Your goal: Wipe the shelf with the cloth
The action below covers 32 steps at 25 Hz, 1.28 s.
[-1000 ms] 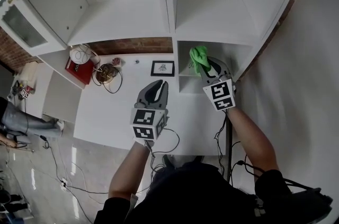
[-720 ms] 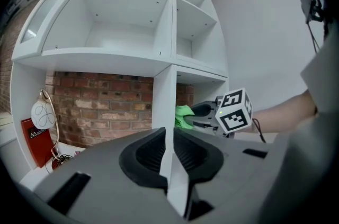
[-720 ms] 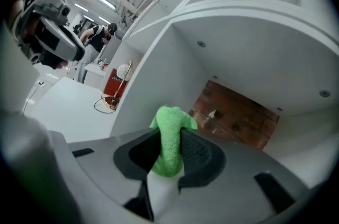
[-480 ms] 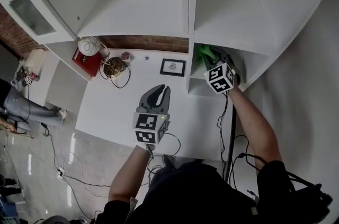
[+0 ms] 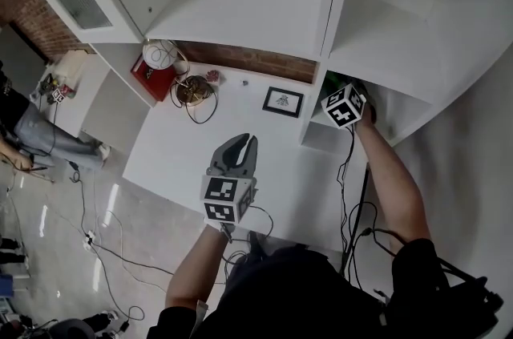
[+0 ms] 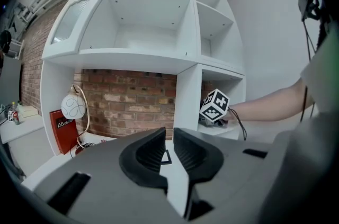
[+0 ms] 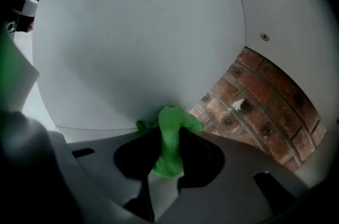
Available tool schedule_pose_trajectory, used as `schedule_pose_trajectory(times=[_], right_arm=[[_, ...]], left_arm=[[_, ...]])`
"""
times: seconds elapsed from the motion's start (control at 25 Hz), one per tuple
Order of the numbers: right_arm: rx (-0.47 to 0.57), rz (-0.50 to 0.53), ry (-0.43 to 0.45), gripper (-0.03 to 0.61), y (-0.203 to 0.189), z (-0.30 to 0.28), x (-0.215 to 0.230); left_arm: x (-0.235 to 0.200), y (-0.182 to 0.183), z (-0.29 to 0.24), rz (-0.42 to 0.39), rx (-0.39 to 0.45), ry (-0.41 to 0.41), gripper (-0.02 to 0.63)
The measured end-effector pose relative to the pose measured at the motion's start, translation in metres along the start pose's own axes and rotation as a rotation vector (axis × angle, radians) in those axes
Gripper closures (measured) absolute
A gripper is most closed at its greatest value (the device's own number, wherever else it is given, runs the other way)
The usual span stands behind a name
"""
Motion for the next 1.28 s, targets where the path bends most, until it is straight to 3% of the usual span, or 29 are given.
schedule_pose_trajectory(times=[0.36, 1.28], right_arm=[[-0.020, 0.075, 0.096, 0.489, 0.003, 0.020, -0.025], [0.069, 0.354, 0.187, 0.488, -0.012, 0.116, -0.107]], left_arm=[[0.007, 0.005, -0.011, 0.003, 0.007, -0.045, 0.568], [0.107, 0.021, -0.064, -0.058, 0.012, -0.338, 0.568]])
Point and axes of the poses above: the fingertips, and each gripper's own axes: z backward along the fingers, x to its right, y out of its top, the point moved 2 cm from there along z, backward along the fingers, and after that the axes turned 2 degrees about -z, right-handed, at the moved point
